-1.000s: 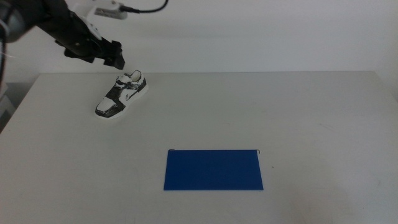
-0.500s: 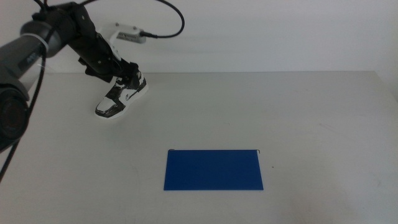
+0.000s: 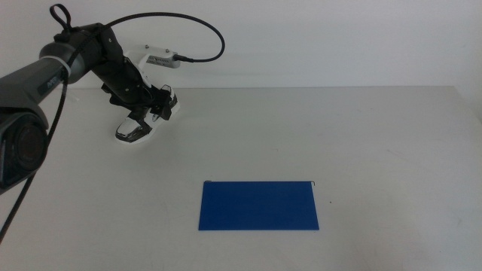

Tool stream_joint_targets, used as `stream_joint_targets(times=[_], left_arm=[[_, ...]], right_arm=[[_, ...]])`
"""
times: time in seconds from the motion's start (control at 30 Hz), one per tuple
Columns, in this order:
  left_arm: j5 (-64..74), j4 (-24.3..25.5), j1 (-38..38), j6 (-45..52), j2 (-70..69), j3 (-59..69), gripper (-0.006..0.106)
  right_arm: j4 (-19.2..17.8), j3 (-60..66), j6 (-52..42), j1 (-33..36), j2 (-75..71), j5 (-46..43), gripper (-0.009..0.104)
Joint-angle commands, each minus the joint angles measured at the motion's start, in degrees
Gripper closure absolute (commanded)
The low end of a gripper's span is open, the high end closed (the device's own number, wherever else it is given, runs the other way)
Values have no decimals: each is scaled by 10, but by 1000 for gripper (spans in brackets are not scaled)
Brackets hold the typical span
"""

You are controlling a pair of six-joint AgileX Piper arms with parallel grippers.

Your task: Use one arm to grab the shoe from the table and place it on the mat.

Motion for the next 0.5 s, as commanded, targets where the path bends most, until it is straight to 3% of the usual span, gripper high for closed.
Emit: stream_joint_targets(times=[0.0, 0.27, 0.47], left_arm=[[-22, -14, -1, -4, -38, -19, 23], [-28, -16, -1, 0, -37, -19, 71], [0, -34, 0, 20, -46, -19, 72]], right_arm=[[-5, -5, -7, -3, -12, -45, 29], [-5, -5, -7, -3, -12, -45, 29], [-5, -5, -7, -3, -12, -45, 29]])
